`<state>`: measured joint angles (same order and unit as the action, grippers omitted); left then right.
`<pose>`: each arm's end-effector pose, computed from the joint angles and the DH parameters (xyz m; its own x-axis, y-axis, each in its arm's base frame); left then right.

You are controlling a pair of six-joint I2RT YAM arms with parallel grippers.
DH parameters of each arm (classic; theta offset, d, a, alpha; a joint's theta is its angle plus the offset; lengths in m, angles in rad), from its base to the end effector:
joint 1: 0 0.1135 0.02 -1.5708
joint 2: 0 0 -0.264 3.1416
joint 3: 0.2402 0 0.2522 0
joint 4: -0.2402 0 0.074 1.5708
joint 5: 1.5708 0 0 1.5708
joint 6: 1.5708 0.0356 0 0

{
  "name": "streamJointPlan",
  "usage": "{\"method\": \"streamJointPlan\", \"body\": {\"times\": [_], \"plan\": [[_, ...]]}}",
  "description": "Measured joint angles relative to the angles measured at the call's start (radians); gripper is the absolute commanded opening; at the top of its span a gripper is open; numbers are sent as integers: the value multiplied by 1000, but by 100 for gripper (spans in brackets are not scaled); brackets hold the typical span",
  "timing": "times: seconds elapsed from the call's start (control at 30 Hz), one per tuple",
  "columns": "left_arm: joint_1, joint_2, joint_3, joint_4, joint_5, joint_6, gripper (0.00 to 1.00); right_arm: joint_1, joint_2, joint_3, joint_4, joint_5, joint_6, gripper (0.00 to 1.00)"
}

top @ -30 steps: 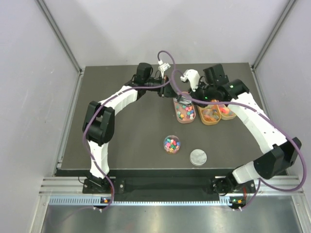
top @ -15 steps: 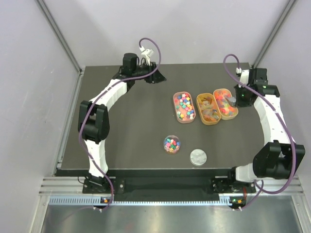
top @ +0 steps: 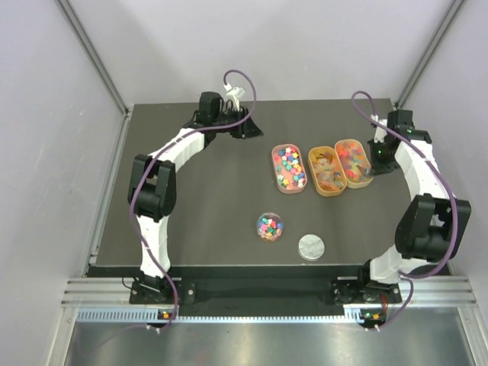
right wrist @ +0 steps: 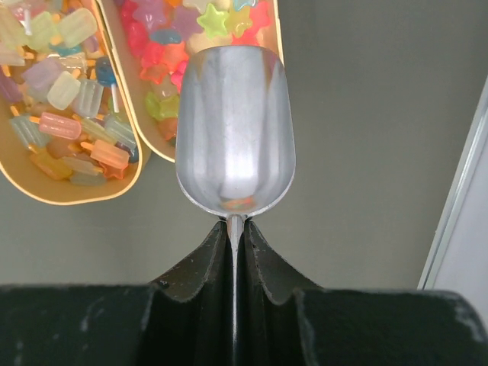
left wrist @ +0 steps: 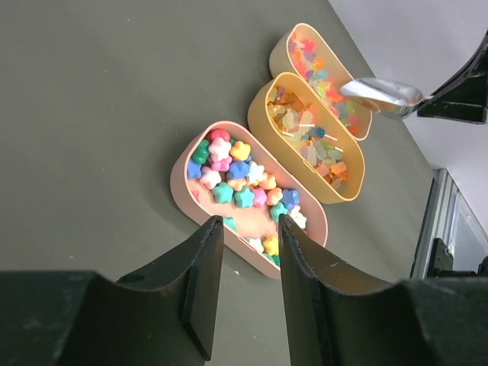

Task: Pack the candies
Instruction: Scoop the fake candies from the storage box.

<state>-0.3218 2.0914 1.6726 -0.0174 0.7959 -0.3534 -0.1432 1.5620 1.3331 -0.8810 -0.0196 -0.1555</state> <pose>0.4560 -0.1788 0.2559 -0.6652 -0.0335 -0.7459 0.6453 0.4768 -0.5969 0.3154 -0.0448 0.2822 -0.8966 -0.0272 -0.4421 -0.0048 0.9987 -0.0515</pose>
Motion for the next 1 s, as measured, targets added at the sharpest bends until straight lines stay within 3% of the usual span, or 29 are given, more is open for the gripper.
{"method": "streamJointPlan", "body": {"times": [0.43, 1.0], "plan": [[23, 112, 32, 16, 0, -34, 39, 26, 128, 50, 5, 9, -2, 0], [47, 119, 37, 14, 0, -38, 39, 61, 228, 100, 29, 13, -9, 0]]}}
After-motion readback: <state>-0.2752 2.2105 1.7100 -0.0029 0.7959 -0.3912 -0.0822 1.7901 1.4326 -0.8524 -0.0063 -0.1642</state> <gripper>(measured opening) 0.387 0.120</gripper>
